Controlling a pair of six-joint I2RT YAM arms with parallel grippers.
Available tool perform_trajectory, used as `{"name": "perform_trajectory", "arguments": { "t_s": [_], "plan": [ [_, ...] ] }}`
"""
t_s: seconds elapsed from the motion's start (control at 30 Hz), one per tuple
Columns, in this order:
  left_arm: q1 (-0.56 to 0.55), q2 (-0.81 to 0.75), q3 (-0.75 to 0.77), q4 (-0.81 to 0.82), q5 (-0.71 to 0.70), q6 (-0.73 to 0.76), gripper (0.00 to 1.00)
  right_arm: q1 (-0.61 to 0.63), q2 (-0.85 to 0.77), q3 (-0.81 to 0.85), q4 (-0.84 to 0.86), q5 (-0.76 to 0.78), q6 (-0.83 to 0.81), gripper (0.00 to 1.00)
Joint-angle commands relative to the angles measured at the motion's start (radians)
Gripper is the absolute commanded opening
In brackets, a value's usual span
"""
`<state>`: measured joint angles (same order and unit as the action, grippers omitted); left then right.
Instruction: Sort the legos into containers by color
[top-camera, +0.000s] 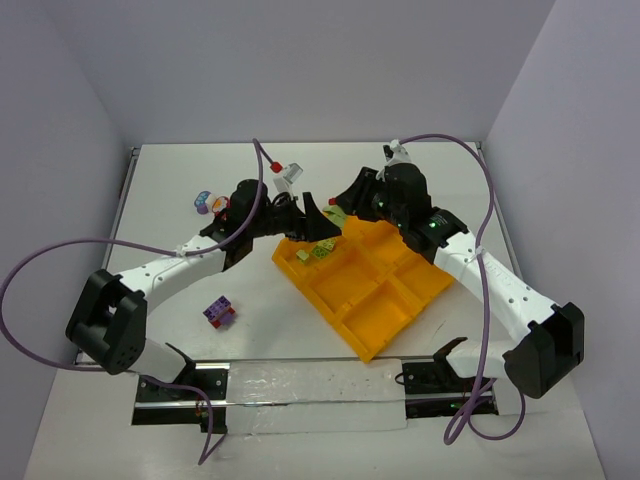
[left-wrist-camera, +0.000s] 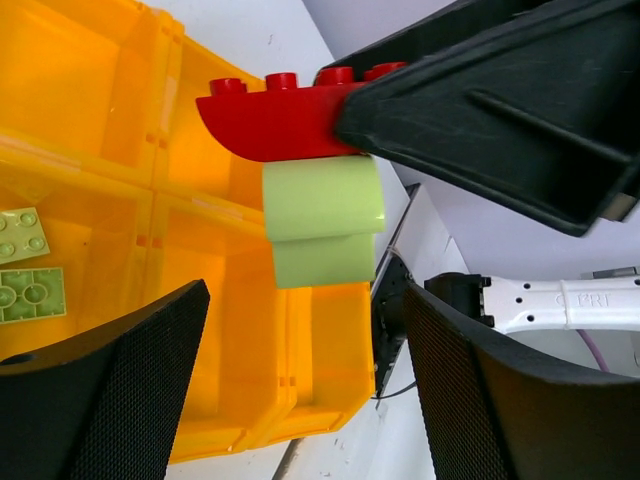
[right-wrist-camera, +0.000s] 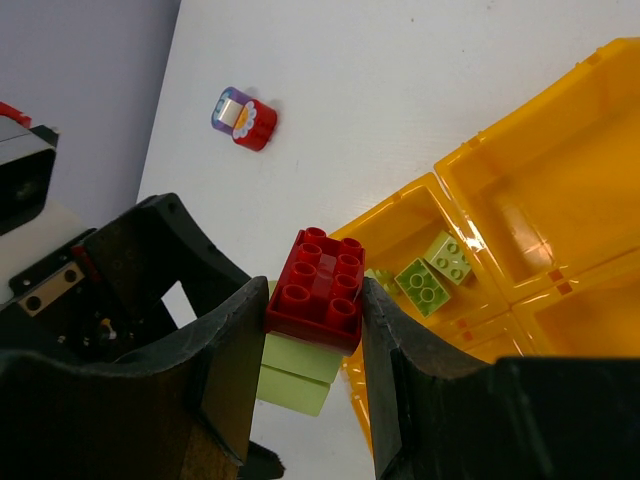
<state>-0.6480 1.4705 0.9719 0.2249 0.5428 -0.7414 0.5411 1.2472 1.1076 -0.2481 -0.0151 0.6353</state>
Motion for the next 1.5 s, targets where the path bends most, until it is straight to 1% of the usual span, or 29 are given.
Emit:
{"name": "perform_trajectory", "arguments": {
  "t_s": [0.0,0.17,0.3,0.4,0.43,0.53,0.57,0.63,0.67,0.83,0.97,1.1,1.17,1.27,1.33,1.47],
  "plan": [
    [-0.01,0.015,0.071,0.036,-0.044,-0.01,0.82,0.014,-0.008,0.055,0.034,0.01,0.003,0.0],
    [-0.011,0.026,0.079,0.065,-0.056,-0.031,0.76,0.017,-0.008,0.055,0.033,0.012,0.003,0.0],
    [-0.012,0.036,0.091,0.067,-0.053,-0.033,0.73,0.017,-0.009,0.057,0.032,0.012,0.003,0.0],
    [-0.013,0.043,0.096,0.065,-0.048,-0.033,0.68,0.019,-0.008,0.057,0.032,0.013,0.003,0.0],
    [-0.014,0.046,0.096,0.065,-0.046,-0.033,0.63,0.019,-0.009,0.058,0.032,0.014,0.003,0.0],
    [-0.019,0.043,0.09,0.066,-0.048,-0.033,0.43,0.02,-0.009,0.058,0.03,0.012,0.001,0.0],
    [-0.02,0.04,0.087,0.065,-0.05,-0.033,0.34,0.02,-0.01,0.056,0.031,0.012,0.001,0.0],
    [-0.021,0.037,0.083,0.06,-0.046,-0.031,0.08,0.02,-0.014,0.053,0.032,0.012,-0.002,0.0],
    [-0.021,0.035,0.081,0.054,-0.046,-0.028,0.01,0.02,-0.016,0.053,0.032,0.02,-0.004,0.0],
    [-0.021,0.01,0.036,0.051,-0.047,-0.012,0.0,0.018,-0.014,0.064,0.01,0.077,-0.009,0.0],
    [-0.021,-0.026,-0.009,0.048,-0.05,-0.001,0.0,0.008,-0.004,0.076,0.01,0.088,-0.004,0.0],
    [-0.02,-0.057,-0.025,-0.007,-0.079,0.033,0.0,0.001,0.002,0.087,0.021,0.087,-0.007,0.0],
    [-0.019,-0.077,-0.027,-0.078,-0.134,0.056,0.0,-0.001,0.0,0.087,0.017,0.092,-0.011,0.0],
    [-0.019,-0.086,-0.019,-0.199,-0.293,0.105,0.0,-0.007,-0.014,0.074,0.012,0.104,-0.014,0.0],
    [-0.019,-0.08,-0.024,-0.263,-0.399,0.105,0.0,-0.014,-0.028,0.058,0.013,0.106,-0.011,0.0],
    [-0.016,-0.047,-0.014,-0.298,-0.441,0.072,0.0,-0.024,-0.042,0.047,0.017,0.1,-0.012,0.0]
  ]
}}
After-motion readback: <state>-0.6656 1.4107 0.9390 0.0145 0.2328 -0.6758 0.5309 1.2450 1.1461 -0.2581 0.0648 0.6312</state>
